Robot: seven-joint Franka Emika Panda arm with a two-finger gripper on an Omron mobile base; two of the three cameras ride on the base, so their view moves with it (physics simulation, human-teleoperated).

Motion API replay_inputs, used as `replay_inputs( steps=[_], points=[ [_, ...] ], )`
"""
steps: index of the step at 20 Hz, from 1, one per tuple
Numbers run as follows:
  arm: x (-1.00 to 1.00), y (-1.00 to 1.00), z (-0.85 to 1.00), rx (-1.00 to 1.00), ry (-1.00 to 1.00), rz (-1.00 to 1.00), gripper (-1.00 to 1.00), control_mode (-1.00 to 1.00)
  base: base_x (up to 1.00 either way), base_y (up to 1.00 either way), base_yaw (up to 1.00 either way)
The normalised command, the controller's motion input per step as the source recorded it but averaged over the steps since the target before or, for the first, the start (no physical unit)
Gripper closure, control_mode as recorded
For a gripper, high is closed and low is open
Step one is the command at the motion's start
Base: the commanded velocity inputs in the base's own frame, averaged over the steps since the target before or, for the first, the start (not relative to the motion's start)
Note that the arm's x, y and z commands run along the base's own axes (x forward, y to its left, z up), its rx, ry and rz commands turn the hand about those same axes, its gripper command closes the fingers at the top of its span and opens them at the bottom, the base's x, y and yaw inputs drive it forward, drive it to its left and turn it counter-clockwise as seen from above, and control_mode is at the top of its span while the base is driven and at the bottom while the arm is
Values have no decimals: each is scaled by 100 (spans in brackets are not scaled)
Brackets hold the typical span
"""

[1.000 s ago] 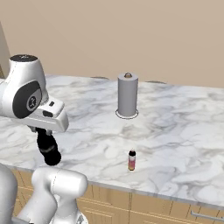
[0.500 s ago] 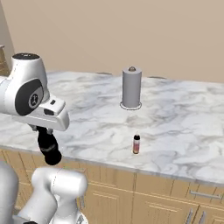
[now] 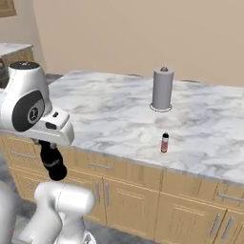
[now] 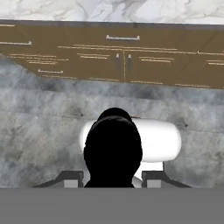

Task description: Place the large bottle from the dining counter next to the other large bottle outside the sink, and place the small bottle from the dining counter next to the other small bottle inside the sink.

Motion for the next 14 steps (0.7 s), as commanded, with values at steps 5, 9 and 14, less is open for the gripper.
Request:
replay_inputs(
  steps=[5, 9, 14],
  points=[
    [0, 0, 0, 0, 0, 0, 100, 100, 1, 15, 82],
    [0, 0, 0, 0, 0, 0, 100, 100, 1, 26, 84],
    [0, 0, 0, 0, 0, 0, 100, 100, 0, 34, 79]
  ],
)
